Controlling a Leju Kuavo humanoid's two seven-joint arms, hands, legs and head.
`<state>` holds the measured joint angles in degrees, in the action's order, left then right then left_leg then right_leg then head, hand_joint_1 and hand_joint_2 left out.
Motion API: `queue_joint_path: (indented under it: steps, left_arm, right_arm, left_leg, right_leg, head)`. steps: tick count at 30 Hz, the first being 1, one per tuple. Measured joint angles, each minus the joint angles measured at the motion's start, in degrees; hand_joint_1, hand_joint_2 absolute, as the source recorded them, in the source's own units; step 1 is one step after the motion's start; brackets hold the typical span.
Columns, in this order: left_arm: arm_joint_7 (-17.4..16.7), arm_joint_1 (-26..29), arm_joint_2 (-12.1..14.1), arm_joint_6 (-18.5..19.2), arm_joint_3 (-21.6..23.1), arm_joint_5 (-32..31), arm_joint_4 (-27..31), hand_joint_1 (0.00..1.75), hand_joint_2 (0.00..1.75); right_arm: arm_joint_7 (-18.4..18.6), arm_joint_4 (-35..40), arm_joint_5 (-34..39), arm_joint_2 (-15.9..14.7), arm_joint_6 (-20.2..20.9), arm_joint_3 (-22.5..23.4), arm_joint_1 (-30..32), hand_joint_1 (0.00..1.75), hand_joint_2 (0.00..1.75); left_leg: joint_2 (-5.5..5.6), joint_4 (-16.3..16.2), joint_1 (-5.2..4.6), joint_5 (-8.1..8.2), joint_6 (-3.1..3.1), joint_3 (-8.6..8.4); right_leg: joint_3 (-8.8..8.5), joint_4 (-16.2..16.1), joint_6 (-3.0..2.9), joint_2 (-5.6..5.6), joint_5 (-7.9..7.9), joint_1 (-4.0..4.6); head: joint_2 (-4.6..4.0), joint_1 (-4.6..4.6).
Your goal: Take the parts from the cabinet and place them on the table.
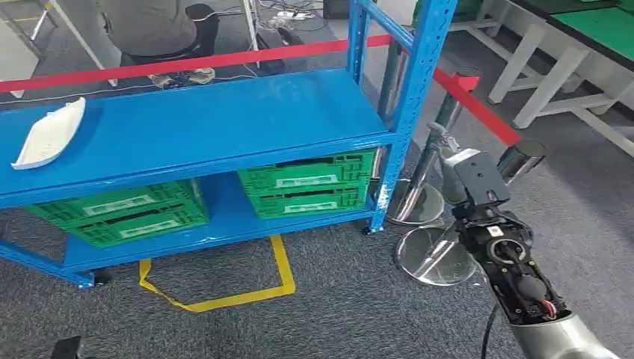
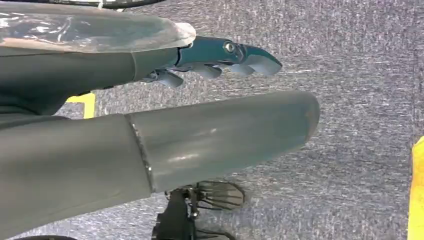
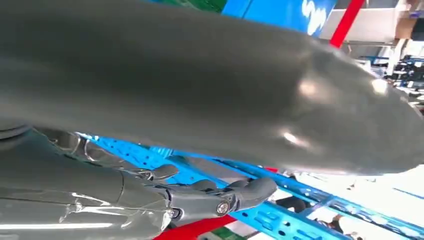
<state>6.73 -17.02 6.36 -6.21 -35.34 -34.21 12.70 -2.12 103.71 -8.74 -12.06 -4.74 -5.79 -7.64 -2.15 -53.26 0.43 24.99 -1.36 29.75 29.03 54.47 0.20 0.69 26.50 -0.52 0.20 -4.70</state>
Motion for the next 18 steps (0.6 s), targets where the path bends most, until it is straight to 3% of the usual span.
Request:
queue_joint_path:
  steps: [18]
  left_arm:
    - [0.61, 0.39, 0.0, -0.13, 0.0, 0.13, -0.02, 0.0, 0.0]
  right_arm:
    - [-0.28, 0.46, 0.59, 0.0, 0.66, 0.24, -0.1, 0.0, 0.0]
  left_leg:
    - [0.0, 0.0, 0.0, 0.0, 0.0, 0.01]
  right_leg:
    - [-0.01, 0.0, 0.0, 0.01, 0.0, 0.0]
  head:
    - [0.0, 0.02]
